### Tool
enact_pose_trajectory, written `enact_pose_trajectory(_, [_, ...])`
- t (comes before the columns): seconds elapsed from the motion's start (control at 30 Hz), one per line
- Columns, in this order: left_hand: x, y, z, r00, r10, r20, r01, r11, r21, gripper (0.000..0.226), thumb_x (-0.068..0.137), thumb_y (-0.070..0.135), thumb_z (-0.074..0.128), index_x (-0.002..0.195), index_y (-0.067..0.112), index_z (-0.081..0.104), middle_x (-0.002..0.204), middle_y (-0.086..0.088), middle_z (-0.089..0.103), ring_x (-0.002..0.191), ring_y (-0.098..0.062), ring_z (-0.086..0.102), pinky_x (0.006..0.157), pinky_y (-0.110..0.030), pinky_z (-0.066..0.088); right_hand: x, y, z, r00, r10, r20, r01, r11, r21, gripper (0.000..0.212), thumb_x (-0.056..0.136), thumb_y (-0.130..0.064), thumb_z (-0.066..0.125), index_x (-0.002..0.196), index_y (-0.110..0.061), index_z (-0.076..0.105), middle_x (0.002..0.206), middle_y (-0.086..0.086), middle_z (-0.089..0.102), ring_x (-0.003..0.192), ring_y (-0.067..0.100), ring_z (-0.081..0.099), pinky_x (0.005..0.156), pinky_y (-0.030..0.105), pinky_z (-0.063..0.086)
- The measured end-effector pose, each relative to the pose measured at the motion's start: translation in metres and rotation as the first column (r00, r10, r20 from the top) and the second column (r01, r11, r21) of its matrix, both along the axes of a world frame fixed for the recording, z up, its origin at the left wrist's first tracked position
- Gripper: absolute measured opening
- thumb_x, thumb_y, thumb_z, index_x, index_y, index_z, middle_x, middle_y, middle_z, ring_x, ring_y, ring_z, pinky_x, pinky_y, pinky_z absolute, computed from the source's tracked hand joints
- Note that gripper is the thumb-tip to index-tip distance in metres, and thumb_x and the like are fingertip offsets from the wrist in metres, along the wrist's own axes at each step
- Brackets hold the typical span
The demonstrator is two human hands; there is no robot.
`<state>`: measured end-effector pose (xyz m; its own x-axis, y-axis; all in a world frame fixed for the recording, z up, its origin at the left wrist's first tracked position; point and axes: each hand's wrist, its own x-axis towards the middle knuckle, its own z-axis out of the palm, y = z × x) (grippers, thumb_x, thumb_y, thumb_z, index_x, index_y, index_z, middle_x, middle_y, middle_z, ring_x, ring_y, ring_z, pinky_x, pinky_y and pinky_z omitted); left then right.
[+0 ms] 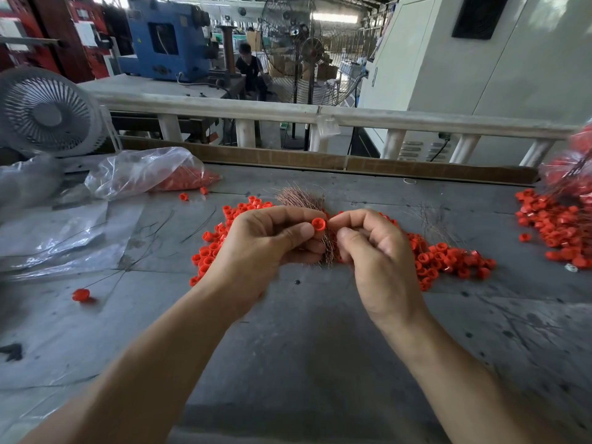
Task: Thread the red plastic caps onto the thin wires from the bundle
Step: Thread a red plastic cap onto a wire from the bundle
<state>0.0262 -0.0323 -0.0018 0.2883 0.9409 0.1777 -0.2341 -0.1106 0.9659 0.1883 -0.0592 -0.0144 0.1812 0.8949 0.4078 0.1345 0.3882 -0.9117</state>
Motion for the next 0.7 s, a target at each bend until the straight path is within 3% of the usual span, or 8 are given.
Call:
enact_pose_trajectory(0.2, [0.001,0.000,-0.001,0.999,0.041,-0.005,-0.040,0.997,0.059,0.016,0.096,0.003,0.062,0.104,0.007,0.076,0.086,-0.012,0.076,0.076,-0.018,0.072,0.067,-0.025,0.060,-0.003,0.002,-0.005,0.998,0.056,-0.005,-0.057,0.994,-0.093,0.020,0.087,-0.020,0.053,0.098,-0.024,0.069,0.064,0.001,0.058,0.058,0.019,0.042,0.047,0.027,0.032])
enact_pose_trajectory(0.33, [0.002,0.000,-0.001,0.999,0.046,0.005,-0.046,0.997,0.067,0.017,0.096,0.005,0.061,0.108,0.002,0.073,0.095,-0.018,0.076,0.078,-0.022,0.073,0.067,-0.030,0.062,-0.004,0.002,-0.004,0.994,0.103,-0.025,-0.105,0.991,-0.089,0.023,0.091,-0.015,0.050,0.104,-0.022,0.068,0.072,-0.005,0.070,0.056,0.007,0.055,0.046,0.016,0.039])
enact_pose_trajectory(0.43, [0.002,-0.001,-0.001,0.999,0.004,0.039,-0.006,0.999,0.043,0.018,0.097,0.003,0.059,0.111,-0.004,0.069,0.102,-0.024,0.075,0.086,-0.031,0.074,0.073,-0.042,0.064,-0.003,0.002,-0.006,0.992,0.127,-0.011,-0.127,0.986,-0.111,0.026,0.090,-0.015,0.048,0.108,-0.022,0.067,0.075,-0.001,0.072,0.058,0.010,0.060,0.046,0.021,0.043])
enact_pose_trajectory(0.57, [0.001,0.000,0.001,0.999,-0.007,0.051,0.005,1.000,0.030,0.015,0.096,0.005,0.059,0.107,0.000,0.068,0.105,-0.023,0.075,0.090,-0.033,0.076,0.076,-0.040,0.065,-0.003,0.003,-0.008,0.987,0.161,0.016,-0.157,0.976,-0.149,0.028,0.088,-0.019,0.046,0.105,-0.030,0.066,0.078,0.002,0.074,0.062,0.017,0.066,0.047,0.026,0.045])
enact_pose_trajectory(0.7, [-0.001,0.001,0.000,0.996,-0.011,0.084,0.011,1.000,-0.004,0.017,0.099,0.003,0.056,0.112,-0.003,0.066,0.104,-0.024,0.075,0.097,-0.035,0.075,0.081,-0.037,0.063,-0.001,0.004,-0.010,0.979,0.184,0.091,-0.165,0.969,-0.183,0.026,0.089,-0.018,0.049,0.104,-0.029,0.068,0.083,0.002,0.076,0.070,0.019,0.071,0.052,0.027,0.048])
